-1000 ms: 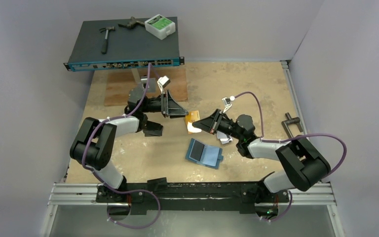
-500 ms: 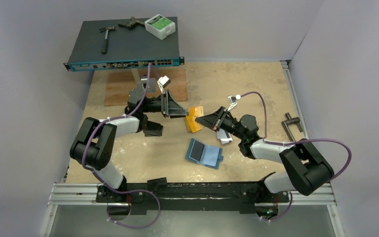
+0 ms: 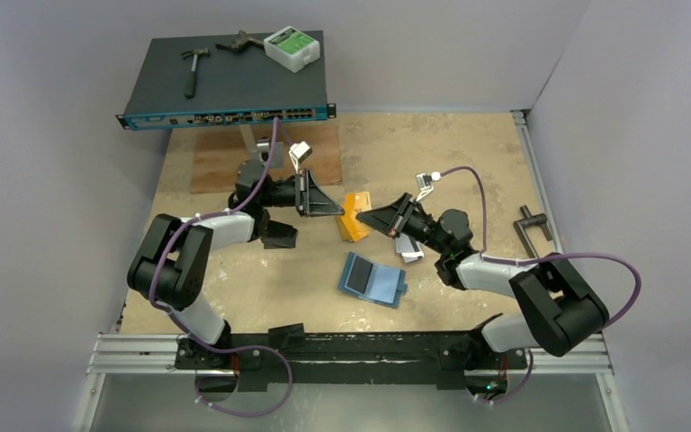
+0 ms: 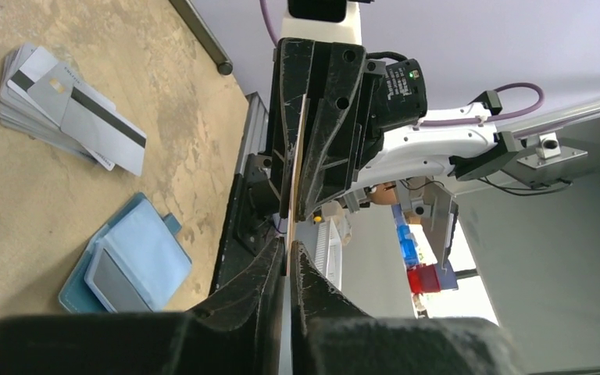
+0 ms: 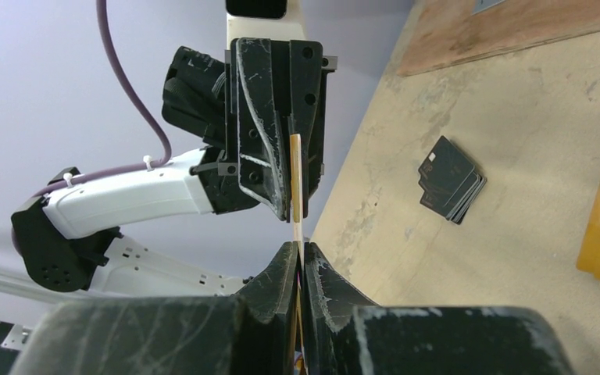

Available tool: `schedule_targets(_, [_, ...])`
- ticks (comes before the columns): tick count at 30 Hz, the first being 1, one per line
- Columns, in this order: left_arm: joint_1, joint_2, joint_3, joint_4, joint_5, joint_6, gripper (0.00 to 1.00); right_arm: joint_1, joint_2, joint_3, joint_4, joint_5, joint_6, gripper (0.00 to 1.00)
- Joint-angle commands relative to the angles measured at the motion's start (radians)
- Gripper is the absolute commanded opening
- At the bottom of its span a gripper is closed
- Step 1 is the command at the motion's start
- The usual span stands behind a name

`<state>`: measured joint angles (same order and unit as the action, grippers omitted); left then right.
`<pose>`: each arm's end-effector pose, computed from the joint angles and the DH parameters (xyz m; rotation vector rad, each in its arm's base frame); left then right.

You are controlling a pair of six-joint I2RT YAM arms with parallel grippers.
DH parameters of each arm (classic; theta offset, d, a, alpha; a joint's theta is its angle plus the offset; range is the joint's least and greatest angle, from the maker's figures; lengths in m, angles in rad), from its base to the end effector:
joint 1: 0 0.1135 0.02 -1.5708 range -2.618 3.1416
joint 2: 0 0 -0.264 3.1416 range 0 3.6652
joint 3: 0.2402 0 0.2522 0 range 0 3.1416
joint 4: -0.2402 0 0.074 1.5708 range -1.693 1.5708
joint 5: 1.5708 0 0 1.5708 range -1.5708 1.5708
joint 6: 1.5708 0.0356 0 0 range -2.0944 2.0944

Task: Put the credit cards into the card holder
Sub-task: Pick up the credit card from the storage box, then place the credit card in the storage box.

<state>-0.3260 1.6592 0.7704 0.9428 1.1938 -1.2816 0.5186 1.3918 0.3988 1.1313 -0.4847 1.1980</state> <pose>0.3032 -0.1375 0.2288 0.2914 2.0033 -2.0259 0.2189 0.1440 0.2154 0.1076 1.7051 1.6944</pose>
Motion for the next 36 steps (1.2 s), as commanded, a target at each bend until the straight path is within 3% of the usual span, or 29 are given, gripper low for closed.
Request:
schedule_targets(1, [-0.007, -0.033, 0.000, -0.019, 0.013, 0.070, 0.06, -0.006, 0.004, -0.013, 0.048, 0.032, 0.007, 0.04])
schedule_targets(5, [-0.002, -0.051, 0.008, -0.125, 0.005, 0.151, 0.00, -0.011, 0.007, -0.023, 0.064, 0.031, 0.013, 0.04])
schedule_targets(8, [0.018, -0.098, 0.031, -0.454, -0.062, 0.334, 0.00, -0.031, -0.013, -0.044, 0.052, 0.033, 0.010, 0.05])
schedule_targets(10, [0.028, -0.115, 0.049, -0.579, -0.090, 0.416, 0.00, -0.050, -0.041, -0.053, 0.014, 0.033, -0.011, 0.06])
schedule_targets(20, [0.051, -0.085, 0.097, -0.762, -0.179, 0.531, 0.00, -0.090, -0.108, -0.058, -0.110, 0.026, -0.080, 0.07])
schedule_targets(23, [0.049, -0.013, 0.123, -0.743, -0.189, 0.523, 0.00, -0.090, -0.122, -0.076, -0.123, 0.024, -0.086, 0.00])
schedule_targets(36, [-0.002, 0.236, 0.346, -0.885, -0.355, 0.711, 0.00, -0.089, -0.341, -0.217, -0.304, 0.066, -0.108, 0.00])
